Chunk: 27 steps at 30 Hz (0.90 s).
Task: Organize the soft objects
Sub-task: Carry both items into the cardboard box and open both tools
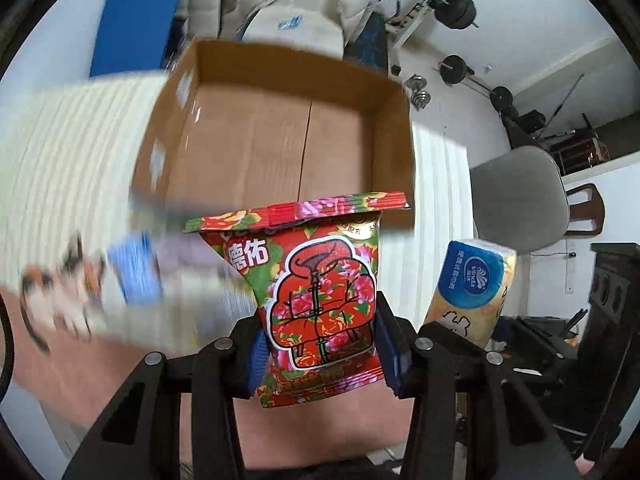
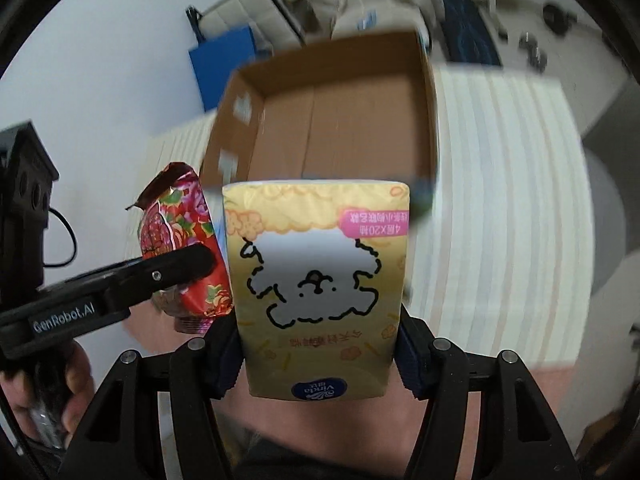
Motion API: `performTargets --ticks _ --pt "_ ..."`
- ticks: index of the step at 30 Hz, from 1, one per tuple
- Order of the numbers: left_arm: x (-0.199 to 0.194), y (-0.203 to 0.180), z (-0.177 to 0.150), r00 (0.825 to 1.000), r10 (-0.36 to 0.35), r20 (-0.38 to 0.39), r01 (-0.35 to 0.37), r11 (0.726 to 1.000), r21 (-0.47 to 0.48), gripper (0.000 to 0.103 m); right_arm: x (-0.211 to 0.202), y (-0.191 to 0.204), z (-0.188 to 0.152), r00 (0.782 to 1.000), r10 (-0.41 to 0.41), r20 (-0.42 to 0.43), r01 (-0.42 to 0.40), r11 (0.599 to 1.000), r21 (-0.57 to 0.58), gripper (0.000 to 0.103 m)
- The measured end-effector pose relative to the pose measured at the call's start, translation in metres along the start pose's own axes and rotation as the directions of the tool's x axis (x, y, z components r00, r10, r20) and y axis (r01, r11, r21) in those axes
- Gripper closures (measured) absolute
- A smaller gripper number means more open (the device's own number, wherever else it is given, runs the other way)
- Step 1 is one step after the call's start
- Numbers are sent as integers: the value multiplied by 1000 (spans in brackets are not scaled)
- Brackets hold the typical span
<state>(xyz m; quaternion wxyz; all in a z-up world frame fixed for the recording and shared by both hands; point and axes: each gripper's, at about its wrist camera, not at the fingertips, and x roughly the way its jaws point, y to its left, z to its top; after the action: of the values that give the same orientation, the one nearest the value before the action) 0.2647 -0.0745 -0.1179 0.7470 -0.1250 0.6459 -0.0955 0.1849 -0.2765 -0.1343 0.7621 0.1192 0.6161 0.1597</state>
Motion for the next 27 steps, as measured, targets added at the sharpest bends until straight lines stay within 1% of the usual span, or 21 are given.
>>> performTargets --ticks 2,4,6,7,8,9,10,11,13,14,16,21,24,27 --pt "14 6 43 1000 -11 -29 10 1000 -4 60 12 0 35 999 -31 16 31 1000 0 38" --pt "38 19 76 997 -32 -71 31 999 -19 60 32 0 70 998 -55 7 55 998 15 38" --pt "70 32 115 991 -46 -124 44 999 -23 60 65 -2 104 995 -98 -10 99 995 18 38" --pt "84 36 128 989 -42 -141 39 999 -19 60 81 2 116 993 -116 -19 116 993 21 38" --pt "98 38 140 987 -43 -157 41 999 -13 60 89 1 129 991 -130 -30 130 991 26 38" --pt "115 47 150 984 -44 -175 43 999 -10 60 108 -6 144 989 -140 -51 142 989 37 38" --pt "125 49 158 981 -44 -188 44 999 -7 60 129 -7 158 986 -153 -66 156 987 46 38" --pt "139 53 166 977 -45 -207 45 999 -6 60 138 -13 163 984 -165 -73 169 984 49 38" --pt "164 57 181 968 -34 -247 40 999 17 60 163 -20 180 976 -196 -91 202 978 55 38" --pt "168 53 182 968 -33 -248 42 999 32 60 179 -17 194 973 -209 -98 215 975 54 38" --pt "182 50 190 963 -34 -267 47 998 45 60 199 -13 204 965 -237 -107 243 969 39 38" --pt "202 44 206 953 -54 -297 80 994 74 60 228 -18 221 949 -287 -130 291 957 10 38" --pt "211 40 210 950 -46 -310 78 993 93 60 241 -19 226 941 -308 -140 311 950 1 38" --pt "216 47 211 947 -43 -319 79 992 101 60 251 -20 229 935 -323 -148 327 945 4 38"
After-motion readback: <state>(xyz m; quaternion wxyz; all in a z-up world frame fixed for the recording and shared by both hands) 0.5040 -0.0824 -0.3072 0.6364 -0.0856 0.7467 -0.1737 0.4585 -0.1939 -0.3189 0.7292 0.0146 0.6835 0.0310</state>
